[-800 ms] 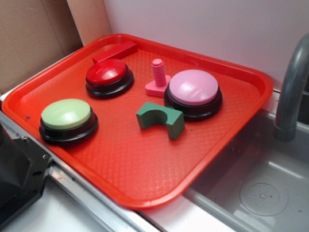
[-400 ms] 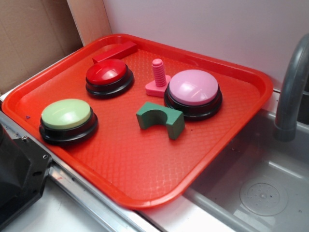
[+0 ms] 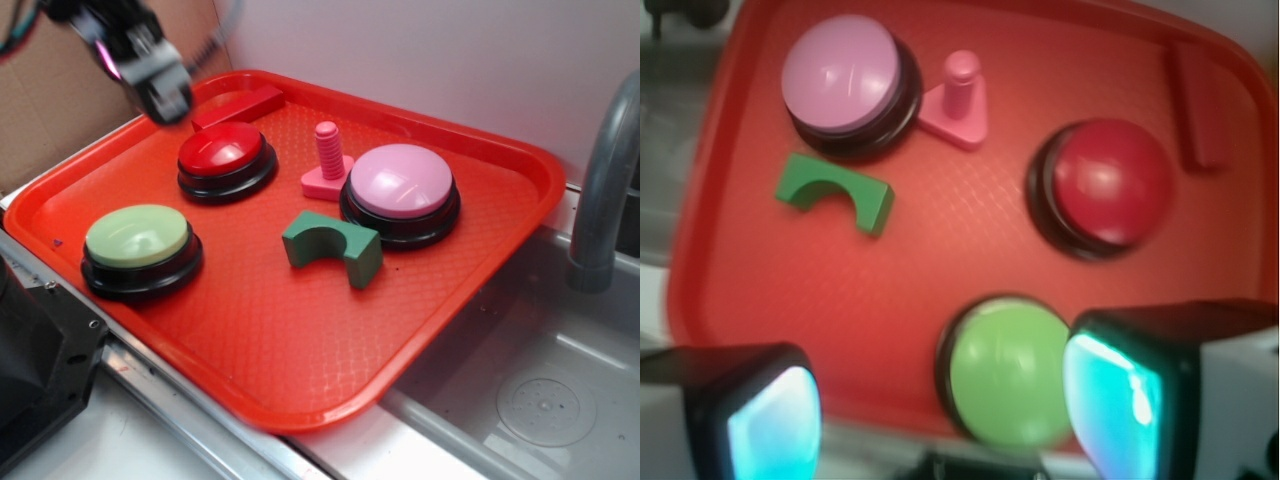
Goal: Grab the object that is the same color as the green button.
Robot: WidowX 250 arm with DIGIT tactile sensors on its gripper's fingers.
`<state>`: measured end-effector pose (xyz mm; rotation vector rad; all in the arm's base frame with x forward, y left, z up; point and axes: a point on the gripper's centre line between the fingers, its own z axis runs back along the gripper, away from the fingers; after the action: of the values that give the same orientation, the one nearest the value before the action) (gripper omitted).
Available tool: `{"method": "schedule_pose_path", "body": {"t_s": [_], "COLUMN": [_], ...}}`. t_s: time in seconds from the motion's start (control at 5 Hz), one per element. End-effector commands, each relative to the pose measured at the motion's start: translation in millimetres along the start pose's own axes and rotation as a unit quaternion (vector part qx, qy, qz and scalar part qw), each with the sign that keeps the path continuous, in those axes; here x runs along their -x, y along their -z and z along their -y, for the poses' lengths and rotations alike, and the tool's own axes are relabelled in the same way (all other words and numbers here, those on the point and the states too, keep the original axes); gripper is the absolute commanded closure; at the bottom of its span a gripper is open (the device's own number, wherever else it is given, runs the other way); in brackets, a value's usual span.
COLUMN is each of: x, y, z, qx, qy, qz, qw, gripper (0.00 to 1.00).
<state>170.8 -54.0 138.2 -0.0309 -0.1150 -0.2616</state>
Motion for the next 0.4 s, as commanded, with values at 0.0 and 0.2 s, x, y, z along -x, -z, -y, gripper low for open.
{"method": "schedule_pose_path", "body": {"t_s": [0.0,0.2], "x": [-12.3,-19.3], "y": [61.8,81.6], "z": [24.1,30.7], "qx": [0.003,0.0], "qy": [0.029,0.023], "qz": [0.013,0.003], "qw": [0.999,1.0], "gripper": [0.0,0.0]}}
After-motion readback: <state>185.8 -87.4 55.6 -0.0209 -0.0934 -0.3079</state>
